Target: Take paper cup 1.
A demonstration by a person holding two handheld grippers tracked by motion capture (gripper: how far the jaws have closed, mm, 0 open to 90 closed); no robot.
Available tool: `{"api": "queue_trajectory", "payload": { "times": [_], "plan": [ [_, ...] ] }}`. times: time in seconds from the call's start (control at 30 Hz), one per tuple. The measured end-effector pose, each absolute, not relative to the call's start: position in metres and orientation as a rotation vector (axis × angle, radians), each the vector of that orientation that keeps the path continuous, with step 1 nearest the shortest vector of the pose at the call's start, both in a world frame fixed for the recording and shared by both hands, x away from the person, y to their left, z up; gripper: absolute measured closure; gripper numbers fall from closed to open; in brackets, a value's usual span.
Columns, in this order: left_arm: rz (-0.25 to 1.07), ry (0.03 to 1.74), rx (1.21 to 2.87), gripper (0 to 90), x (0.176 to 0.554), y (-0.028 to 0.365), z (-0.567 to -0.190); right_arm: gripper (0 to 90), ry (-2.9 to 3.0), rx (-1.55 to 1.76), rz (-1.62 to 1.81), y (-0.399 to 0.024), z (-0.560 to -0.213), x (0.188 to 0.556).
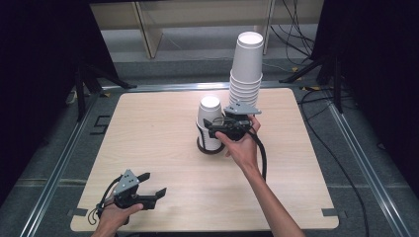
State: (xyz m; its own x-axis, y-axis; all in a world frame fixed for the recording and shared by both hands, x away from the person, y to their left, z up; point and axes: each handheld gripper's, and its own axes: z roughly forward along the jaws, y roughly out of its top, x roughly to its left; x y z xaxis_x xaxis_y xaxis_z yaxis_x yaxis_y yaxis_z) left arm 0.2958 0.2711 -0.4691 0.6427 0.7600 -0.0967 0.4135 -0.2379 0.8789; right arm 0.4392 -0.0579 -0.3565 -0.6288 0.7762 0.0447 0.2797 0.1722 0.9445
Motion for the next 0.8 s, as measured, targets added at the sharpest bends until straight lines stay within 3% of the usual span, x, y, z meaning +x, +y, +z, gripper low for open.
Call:
{"api": "queue_trajectory", "payload": {
  "times": [0.8],
  "plan": [
    [0.431, 0.924, 1.866, 14.8, 0.295, 0.271, -0.469, 15.3, 1.919, 1.149, 1.341, -0.023, -0.361, 0.467]
  ]
}}
